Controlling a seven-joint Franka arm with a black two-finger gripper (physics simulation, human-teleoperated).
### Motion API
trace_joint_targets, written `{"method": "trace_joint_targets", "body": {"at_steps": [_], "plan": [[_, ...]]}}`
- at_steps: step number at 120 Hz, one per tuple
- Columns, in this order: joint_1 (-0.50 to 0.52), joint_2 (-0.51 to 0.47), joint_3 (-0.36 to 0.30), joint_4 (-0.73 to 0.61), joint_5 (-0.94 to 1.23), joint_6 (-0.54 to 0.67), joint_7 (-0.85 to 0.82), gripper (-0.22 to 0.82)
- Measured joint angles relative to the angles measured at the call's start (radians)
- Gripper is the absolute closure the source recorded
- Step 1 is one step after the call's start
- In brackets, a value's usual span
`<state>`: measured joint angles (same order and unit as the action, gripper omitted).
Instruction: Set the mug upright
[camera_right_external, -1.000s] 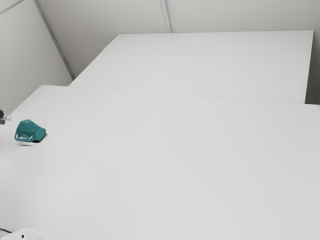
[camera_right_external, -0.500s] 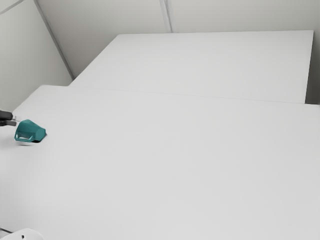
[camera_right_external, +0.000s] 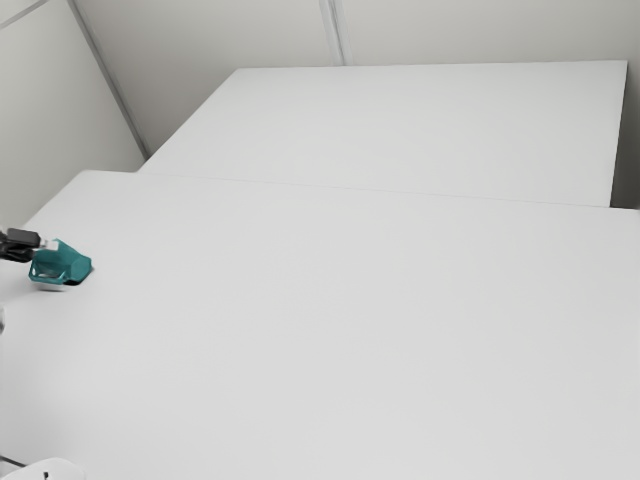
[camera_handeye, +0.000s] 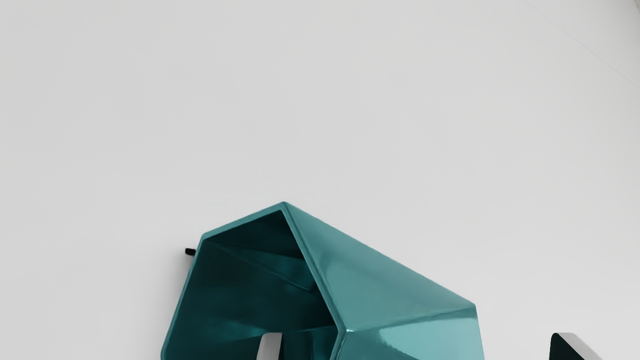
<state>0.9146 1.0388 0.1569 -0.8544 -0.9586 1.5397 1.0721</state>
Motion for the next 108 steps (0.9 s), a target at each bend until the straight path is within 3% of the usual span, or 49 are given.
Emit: {"method": "trace_joint_targets", "body": {"at_steps": [12, 40, 67, 108], "plan": [[-0.002, 0.007, 0.000, 0.002, 0.000, 0.001, -0.003, 0.06], [-0.001, 0.007, 0.000, 0.001, 0.000, -0.002, -0.012, 0.41], [-0.002, -0.001, -0.001, 0.001, 0.004, -0.003, -0.019, 0.61], [-0.025, -0.069, 0.002, -0.013, 0.018, -0.007, -0.025, 0.76]]}}
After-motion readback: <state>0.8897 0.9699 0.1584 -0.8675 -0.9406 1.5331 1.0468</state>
